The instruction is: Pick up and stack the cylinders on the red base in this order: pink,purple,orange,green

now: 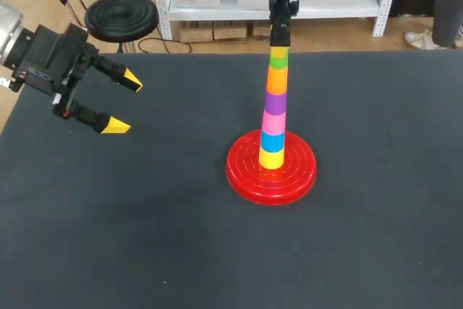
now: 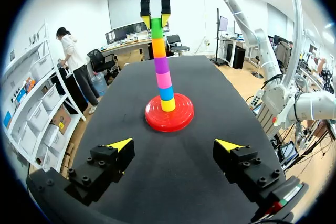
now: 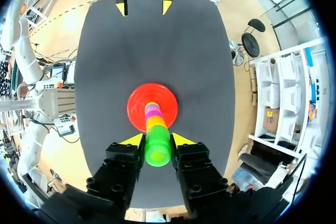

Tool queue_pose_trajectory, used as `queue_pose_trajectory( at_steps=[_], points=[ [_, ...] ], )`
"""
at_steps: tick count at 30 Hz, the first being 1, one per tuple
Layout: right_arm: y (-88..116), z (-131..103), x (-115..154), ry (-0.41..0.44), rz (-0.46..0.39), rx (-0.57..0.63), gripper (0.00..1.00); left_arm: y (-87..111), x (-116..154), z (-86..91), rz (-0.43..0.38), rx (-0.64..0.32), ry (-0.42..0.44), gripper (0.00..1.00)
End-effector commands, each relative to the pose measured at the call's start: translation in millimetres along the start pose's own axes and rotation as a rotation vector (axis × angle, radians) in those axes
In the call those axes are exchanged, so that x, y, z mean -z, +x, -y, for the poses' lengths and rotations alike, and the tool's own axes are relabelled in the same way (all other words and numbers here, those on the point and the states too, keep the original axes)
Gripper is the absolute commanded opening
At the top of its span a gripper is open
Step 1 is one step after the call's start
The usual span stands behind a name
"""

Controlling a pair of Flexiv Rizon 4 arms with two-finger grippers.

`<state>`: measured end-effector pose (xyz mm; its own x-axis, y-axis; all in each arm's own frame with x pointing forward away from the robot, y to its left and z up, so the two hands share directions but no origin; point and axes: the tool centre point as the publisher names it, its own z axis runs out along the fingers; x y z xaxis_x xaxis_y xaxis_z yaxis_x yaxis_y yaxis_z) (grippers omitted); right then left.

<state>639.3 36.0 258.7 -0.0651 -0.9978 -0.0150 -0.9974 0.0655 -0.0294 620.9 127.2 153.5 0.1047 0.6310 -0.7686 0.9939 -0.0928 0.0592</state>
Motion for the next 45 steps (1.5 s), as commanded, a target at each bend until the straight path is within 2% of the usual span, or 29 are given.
queue_pose_trajectory(
  at_steps=[1,22,39,40,41,45],
  points=[
    [2,7,0,-0.025,0.015,0.001,0.0,1.0,0,1.3,0.002,-0.003,-0.004,1.0],
    [-2,13,-11,-0.096,-0.004,0.023,0.0,1.0,0,1.3,0.002,-0.003,-0.004,1.0],
    [-1,12,-14,-0.086,0.001,0.031,0.0,1.0,0,1.3,0.002,-0.003,-0.004,1.0],
    [-1,11,-13,-0.064,-0.006,0.027,0.57,1.0,0,1.3,0.002,-0.003,-0.004,1.0],
    [-2,10,-12,-0.062,-0.004,0.033,1.0,1.0,0,1.3,0.002,-0.003,-0.004,1.0],
    [-3,6,-9,-0.049,0.01,0.04,1.0,1.0,0,1.3,0.002,-0.003,-0.004,1.0]
  ],
)
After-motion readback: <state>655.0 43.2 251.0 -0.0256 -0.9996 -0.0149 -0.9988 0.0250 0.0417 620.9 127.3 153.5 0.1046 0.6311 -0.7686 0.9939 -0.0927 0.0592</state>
